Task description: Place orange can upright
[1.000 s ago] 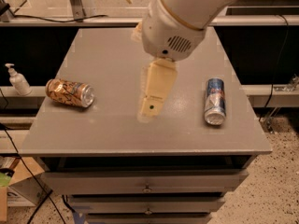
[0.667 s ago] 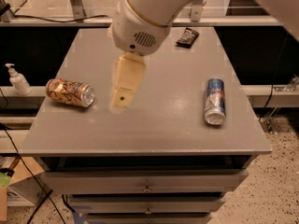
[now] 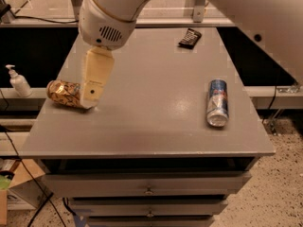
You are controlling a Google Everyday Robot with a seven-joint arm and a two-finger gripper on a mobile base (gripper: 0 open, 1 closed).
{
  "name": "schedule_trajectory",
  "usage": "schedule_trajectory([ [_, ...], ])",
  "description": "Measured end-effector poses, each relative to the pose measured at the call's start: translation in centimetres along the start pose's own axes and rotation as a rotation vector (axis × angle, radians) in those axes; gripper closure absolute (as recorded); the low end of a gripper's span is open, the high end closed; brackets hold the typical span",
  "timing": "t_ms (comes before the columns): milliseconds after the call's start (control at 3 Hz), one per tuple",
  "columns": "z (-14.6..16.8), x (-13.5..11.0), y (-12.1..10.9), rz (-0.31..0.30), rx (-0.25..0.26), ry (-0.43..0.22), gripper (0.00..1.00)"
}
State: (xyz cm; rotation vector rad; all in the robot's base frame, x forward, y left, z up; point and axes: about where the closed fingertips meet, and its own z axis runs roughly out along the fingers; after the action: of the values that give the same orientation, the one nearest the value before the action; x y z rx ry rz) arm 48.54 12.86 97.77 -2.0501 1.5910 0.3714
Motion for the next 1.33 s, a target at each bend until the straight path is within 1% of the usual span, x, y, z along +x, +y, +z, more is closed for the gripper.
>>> schedule_trajectory([
  [333, 1.2, -0.2, -0.2, 0.02, -0.018, -0.019, 0.0],
  [667, 4.3, -2.0, -1.9, 0.019, -0.019, -0.064, 0.0],
  [1000, 8.1, -4.1, -4.5, 0.018, -0.023, -0.141, 0.0],
  [1333, 11.6, -4.9, -6.5, 0.041, -0.04, -0.168, 0.0],
])
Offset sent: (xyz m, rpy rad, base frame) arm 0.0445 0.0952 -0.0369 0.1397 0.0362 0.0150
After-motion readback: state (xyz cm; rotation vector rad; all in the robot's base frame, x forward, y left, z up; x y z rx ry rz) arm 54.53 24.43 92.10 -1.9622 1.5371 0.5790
